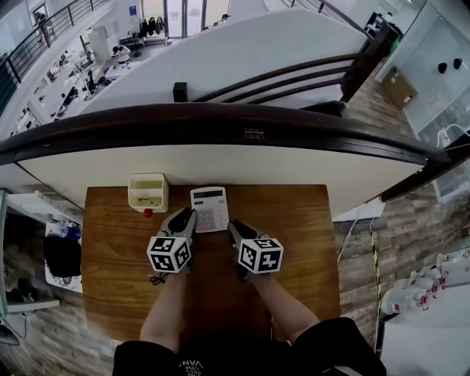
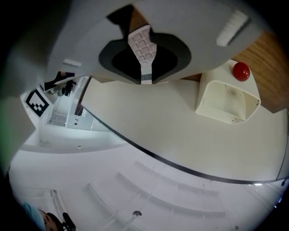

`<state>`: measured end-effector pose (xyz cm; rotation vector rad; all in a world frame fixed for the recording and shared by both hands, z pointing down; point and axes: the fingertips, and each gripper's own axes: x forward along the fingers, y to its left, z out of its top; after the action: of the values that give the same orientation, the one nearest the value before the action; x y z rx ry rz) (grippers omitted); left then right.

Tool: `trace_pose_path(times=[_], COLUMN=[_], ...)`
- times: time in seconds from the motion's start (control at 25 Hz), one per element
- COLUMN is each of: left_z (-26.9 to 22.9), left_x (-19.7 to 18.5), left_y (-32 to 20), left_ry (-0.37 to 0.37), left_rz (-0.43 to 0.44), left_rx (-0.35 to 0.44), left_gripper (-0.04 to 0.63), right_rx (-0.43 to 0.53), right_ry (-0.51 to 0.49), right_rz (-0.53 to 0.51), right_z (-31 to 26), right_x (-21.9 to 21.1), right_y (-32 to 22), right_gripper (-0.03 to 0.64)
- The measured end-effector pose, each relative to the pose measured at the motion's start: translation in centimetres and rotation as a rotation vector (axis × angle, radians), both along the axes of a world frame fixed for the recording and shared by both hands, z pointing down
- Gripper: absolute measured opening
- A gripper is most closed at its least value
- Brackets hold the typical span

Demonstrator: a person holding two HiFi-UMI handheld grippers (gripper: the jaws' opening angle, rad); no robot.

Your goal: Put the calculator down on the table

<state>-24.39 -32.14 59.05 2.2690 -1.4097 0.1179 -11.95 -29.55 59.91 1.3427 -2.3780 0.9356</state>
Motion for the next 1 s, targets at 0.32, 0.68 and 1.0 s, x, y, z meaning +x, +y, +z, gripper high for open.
trace_pose_path(times=[0.32, 0.68, 1.0], left_z=[-3.5, -6.6, -7.9], left_x=[0.7, 2.3, 4.2], left_y=[4.4, 10.5, 16.6], left_ry=[-0.006, 0.006, 0.016], left_rz=[-0.008, -0.054, -0.102], left_rx=[0.053, 0.084, 0.079], left_gripper=[0.021, 0.012, 0.012], right_rx=[0.053, 0.098, 0.133], right_ry=[-0.057, -0.049, -0.037], right_rz=[-0.031, -0.093, -0.166], right_z=[-3.5, -6.3, -8.3], right_x=[0.5, 2.1, 4.2], right_y=[3.5, 7.5, 11.5], right_gripper=[0.023, 0.017, 0.017])
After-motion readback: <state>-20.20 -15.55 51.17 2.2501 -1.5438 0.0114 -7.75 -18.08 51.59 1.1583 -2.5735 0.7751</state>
